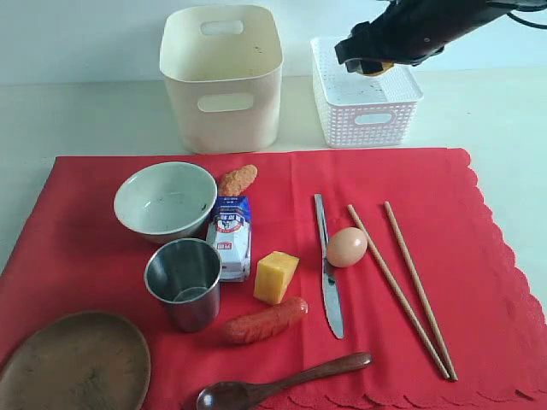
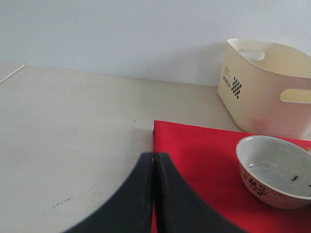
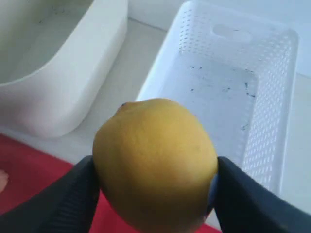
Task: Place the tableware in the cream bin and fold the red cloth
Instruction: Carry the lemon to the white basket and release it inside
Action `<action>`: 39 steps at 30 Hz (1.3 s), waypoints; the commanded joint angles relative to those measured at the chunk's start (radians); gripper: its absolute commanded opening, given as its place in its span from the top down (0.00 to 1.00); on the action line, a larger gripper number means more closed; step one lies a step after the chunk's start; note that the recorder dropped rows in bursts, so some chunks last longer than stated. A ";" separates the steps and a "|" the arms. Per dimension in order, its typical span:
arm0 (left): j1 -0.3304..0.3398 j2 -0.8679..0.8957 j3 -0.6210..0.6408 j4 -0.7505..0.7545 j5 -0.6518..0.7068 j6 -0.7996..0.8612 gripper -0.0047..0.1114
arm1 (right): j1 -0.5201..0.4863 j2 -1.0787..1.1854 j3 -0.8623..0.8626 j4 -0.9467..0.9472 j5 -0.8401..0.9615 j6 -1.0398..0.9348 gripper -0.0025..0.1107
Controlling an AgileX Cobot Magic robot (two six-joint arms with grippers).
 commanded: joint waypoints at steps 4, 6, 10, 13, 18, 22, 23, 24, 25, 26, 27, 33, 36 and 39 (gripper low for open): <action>0.002 -0.005 0.000 0.006 -0.006 0.000 0.94 | -0.019 0.093 -0.004 -0.001 -0.241 0.013 0.98; 0.002 -0.005 0.000 0.006 -0.006 0.000 0.94 | -0.019 0.118 -0.004 -0.001 -0.309 0.013 0.98; 0.002 -0.005 0.000 0.006 -0.006 0.000 0.94 | -0.019 0.157 -0.004 -0.001 -0.397 0.013 0.98; 0.002 -0.005 0.000 0.006 -0.006 0.000 0.94 | -0.019 0.185 -0.004 -0.001 -0.422 0.013 0.98; 0.002 -0.005 0.000 0.006 -0.006 0.000 0.94 | -0.019 0.227 -0.004 -0.001 -0.451 0.009 0.98; 0.002 -0.005 0.000 0.006 -0.006 0.000 0.94 | -0.019 0.230 -0.004 -0.001 -0.451 0.011 0.96; 0.002 -0.005 0.000 0.006 -0.006 0.000 0.94 | -0.019 0.230 -0.004 -0.001 -0.455 0.011 0.93; 0.002 -0.005 0.000 0.006 -0.006 0.000 0.94 | -0.019 0.230 -0.004 -0.001 -0.455 0.011 0.90; 0.002 -0.005 0.000 0.006 -0.006 0.000 0.94 | -0.019 0.230 -0.004 -0.001 -0.455 0.011 0.86; 0.002 -0.005 0.000 0.006 -0.006 0.000 0.94 | -0.019 0.230 -0.004 -0.001 -0.455 0.011 0.82; 0.002 -0.005 0.000 0.006 -0.006 0.000 0.94 | -0.019 0.230 -0.004 -0.001 -0.455 0.011 0.77; 0.002 -0.005 0.000 0.006 -0.006 0.000 0.94 | -0.017 0.230 -0.004 -0.001 -0.455 0.011 0.53; 0.002 -0.005 0.000 0.006 -0.006 0.000 0.94 | -0.017 0.230 -0.004 -0.003 -0.455 0.009 0.45; 0.002 -0.005 0.000 0.006 -0.006 0.000 0.94 | -0.017 0.230 -0.004 -0.003 -0.453 0.009 0.39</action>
